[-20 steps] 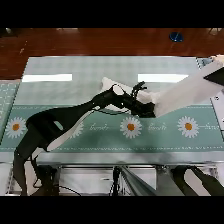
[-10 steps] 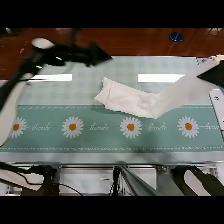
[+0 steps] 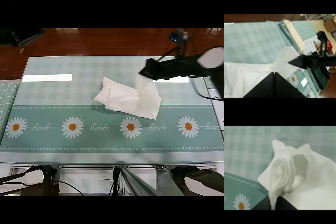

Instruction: Fold the shirts.

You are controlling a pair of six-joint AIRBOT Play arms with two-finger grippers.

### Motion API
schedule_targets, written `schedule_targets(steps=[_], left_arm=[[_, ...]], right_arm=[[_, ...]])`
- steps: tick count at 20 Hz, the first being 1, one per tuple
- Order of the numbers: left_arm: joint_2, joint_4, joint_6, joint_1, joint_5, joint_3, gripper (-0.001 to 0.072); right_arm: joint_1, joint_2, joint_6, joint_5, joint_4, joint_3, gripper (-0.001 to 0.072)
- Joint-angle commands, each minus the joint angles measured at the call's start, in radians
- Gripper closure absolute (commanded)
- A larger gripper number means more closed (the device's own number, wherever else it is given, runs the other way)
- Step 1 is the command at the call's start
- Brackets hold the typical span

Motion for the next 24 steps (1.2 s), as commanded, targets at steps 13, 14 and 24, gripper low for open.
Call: schedule_targets(steps=[13, 14, 24], left_arm=[[-0.008, 0.278, 0.012, -0.16, -0.08, -0.034, 0.0667], [-0.017, 0.317, 0.012, -0.159, -0.078, -0.034, 0.0667], [-0.15, 0.735, -0.09, -0.163, -0.102, -0.035, 0.0362]], right_arm=[[0.01, -0.069, -0.209, -0.077, 0.258, 0.005, 0.0173], [-0.054, -0.018, -0.194, 0.009, 0.161, 0.005, 0.0172], [-0.637, 0.159, -0.115, 0.38, -0.204, -0.323, 0.011]])
